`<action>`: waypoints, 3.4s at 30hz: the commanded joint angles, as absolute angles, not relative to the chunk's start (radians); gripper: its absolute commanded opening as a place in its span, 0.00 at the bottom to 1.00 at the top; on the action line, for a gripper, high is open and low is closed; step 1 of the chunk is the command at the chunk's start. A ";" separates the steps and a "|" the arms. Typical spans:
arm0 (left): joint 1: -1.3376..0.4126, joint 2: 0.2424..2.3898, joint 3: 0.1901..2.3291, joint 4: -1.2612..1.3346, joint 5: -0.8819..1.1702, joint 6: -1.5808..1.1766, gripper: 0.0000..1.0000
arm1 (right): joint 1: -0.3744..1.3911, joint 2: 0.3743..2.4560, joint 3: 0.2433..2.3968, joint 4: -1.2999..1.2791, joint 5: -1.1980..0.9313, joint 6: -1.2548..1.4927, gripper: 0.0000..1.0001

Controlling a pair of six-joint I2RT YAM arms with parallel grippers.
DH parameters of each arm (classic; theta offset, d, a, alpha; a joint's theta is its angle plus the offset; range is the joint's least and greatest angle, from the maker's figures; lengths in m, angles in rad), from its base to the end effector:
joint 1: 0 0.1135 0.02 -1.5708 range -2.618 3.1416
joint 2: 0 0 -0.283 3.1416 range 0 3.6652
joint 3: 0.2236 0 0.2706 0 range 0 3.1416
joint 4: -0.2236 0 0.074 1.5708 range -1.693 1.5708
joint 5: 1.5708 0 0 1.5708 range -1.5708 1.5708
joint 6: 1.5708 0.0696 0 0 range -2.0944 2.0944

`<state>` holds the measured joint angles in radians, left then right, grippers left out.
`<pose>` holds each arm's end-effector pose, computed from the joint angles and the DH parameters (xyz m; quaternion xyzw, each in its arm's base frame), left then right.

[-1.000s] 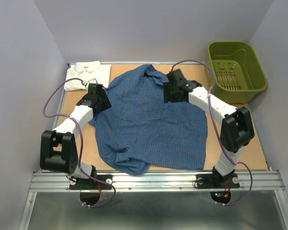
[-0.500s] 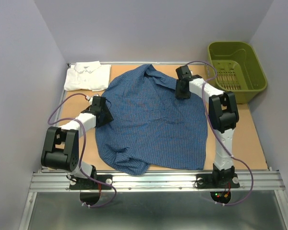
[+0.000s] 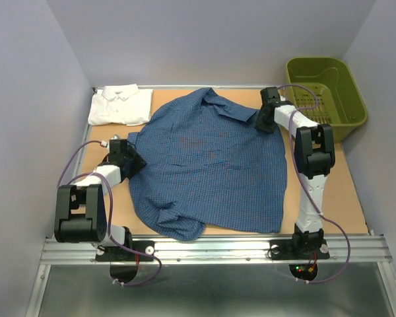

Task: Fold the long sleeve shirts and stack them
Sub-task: Flatten the shirt out

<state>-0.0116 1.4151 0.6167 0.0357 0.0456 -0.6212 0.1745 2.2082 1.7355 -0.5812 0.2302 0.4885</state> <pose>0.3069 -0.0067 0.1468 -0.2673 0.8796 -0.1422 0.3670 0.5156 0.0748 0.1510 0.1792 0.9440 -0.0224 0.2762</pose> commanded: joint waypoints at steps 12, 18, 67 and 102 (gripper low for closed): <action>0.034 1.232 0.630 -0.178 0.011 -0.531 0.66 | 0.186 2.082 1.775 -0.542 0.127 0.401 0.57; 0.034 1.163 0.669 -0.181 0.026 -0.443 0.74 | 0.273 2.049 1.767 -0.508 0.019 0.345 0.68; -0.043 1.083 0.604 -0.172 0.046 -0.426 0.77 | 0.252 1.751 1.398 -0.310 0.155 0.429 0.67; -0.051 1.581 0.836 -0.060 0.017 -0.557 0.71 | 0.206 1.919 1.218 -0.440 0.284 0.485 0.67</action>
